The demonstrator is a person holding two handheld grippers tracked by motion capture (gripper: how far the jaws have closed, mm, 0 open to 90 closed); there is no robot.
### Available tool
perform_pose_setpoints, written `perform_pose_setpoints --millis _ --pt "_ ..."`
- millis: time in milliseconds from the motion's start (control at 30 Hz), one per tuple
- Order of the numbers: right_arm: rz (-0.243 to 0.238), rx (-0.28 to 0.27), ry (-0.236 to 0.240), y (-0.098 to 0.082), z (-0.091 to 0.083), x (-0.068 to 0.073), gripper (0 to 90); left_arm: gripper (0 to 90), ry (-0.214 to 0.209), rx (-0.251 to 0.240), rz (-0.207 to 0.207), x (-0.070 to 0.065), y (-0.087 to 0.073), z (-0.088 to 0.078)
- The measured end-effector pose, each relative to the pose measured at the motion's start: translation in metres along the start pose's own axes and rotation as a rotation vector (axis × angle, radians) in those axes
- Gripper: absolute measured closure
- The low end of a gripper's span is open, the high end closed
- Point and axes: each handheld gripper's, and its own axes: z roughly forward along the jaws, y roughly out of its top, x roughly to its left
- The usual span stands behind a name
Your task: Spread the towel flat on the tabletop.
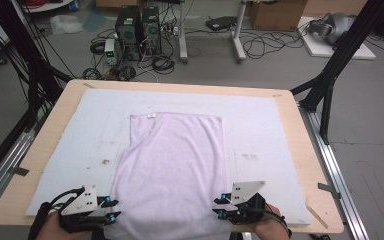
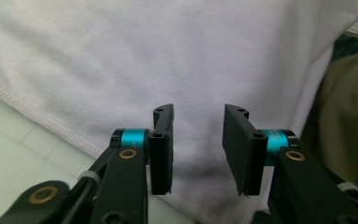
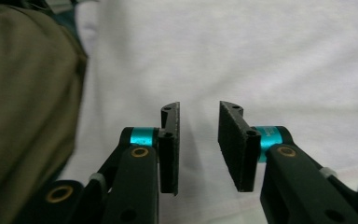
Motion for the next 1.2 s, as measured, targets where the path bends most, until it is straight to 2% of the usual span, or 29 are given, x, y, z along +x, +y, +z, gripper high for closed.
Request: perform_pose_setpoints --millis 33,67,100,133,167,233,267,333,367,400,467,500,600,700,767,800,867,900,967,1067,1133,1200 --pt "0.003 0.001 0.008 -0.001 0.003 -0.003 68.4 63.3 -0.011 0.019 0.001 0.001 -0.001 0.005" --pt "0.003 0.012 0.009 -0.002 0.005 -0.004 68.4 67.5 -0.025 0.045 0.014 0.0 -0.002 0.011" --pt "0.0 0.026 0.009 -0.003 0.008 -0.005 68.4 74.0 -0.023 0.024 0.034 -0.002 -0.003 0.012" --pt "-0.003 0.04 0.009 -0.004 0.012 -0.006 68.4 82.5 -0.036 0.02 0.018 -0.002 -0.002 0.013" --pt "0.003 0.036 0.015 -0.005 0.014 -0.006 68.4 86.3 -0.033 0.033 0.025 -0.001 -0.001 0.012" --pt "0.023 0.017 0.029 -0.007 0.014 -0.009 69.4 88.3 -0.041 0.049 0.033 -0.005 -0.002 0.007" --pt "0.023 0.02 0.028 -0.008 0.014 -0.008 69.5 88.5 -0.043 0.045 0.044 -0.008 -0.004 0.001" --pt "0.008 0.021 0.032 -0.008 0.01 -0.004 69.8 88.3 -0.028 0.026 0.034 -0.013 -0.01 -0.011" --pt "0.006 0.015 0.022 -0.009 0.008 -0.003 69.7 88.0 -0.034 0.019 0.032 -0.012 -0.012 -0.016" --pt "0.01 0.007 0.009 -0.01 0.005 -0.005 69.4 86.0 -0.018 0.005 0.023 -0.012 -0.013 -0.017" --pt "0.03 -0.001 -0.018 -0.011 0.002 -0.012 68.7 70.4 -0.012 0.005 0.005 -0.009 -0.011 -0.014" --pt "0.036 -0.001 -0.03 -0.01 0.001 -0.016 68.5 67.5 -0.01 -0.004 0.006 -0.007 -0.009 -0.012" --pt "0.034 0.004 -0.039 -0.007 0.003 -0.02 68.6 64.8 -0.001 -0.01 0.024 -0.002 -0.001 -0.002" --pt "0.038 0.03 -0.036 -0.009 0.01 -0.024 69.1 62.0 0.022 -0.009 0.012 0.006 0.002 0.009" --pt "0.065 0.012 -0.014 -0.011 0.011 -0.028 70.3 58.8 0.043 -0.01 -0.008 0.014 0.003 0.014" --pt "0.062 0.009 -0.017 -0.011 0.011 -0.029 71.1 57.6 0.047 -0.013 -0.015 0.018 0.003 0.016" --pt "0.063 0.011 -0.005 -0.011 0.011 -0.029 78.5 57.7 0.06 -0.008 -0.028 0.025 0.004 0.017" --pt "0.059 0.011 -0.004 -0.011 0.011 -0.029 86.6 57.7 0.06 -0.017 -0.039 0.028 0.005 0.017" --pt "0.049 0.015 0.007 -0.011 0.01 -0.026 89.0 58.1 0.063 -0.018 -0.048 0.03 0.004 0.017" --pt "0.05 0.014 0.04 -0.015 0.005 -0.023 89.4 58.4 0.06 -0.023 -0.051 0.03 0.002 0.015" --pt "0.056 0.0 0.034 -0.018 0.002 -0.021 88.4 58.2 0.067 -0.029 -0.054 0.031 0.003 0.014" --pt "0.072 -0.033 0.04 -0.017 -0.001 -0.023 82.1 56.9 0.069 -0.04 -0.063 0.035 0.005 0.013"
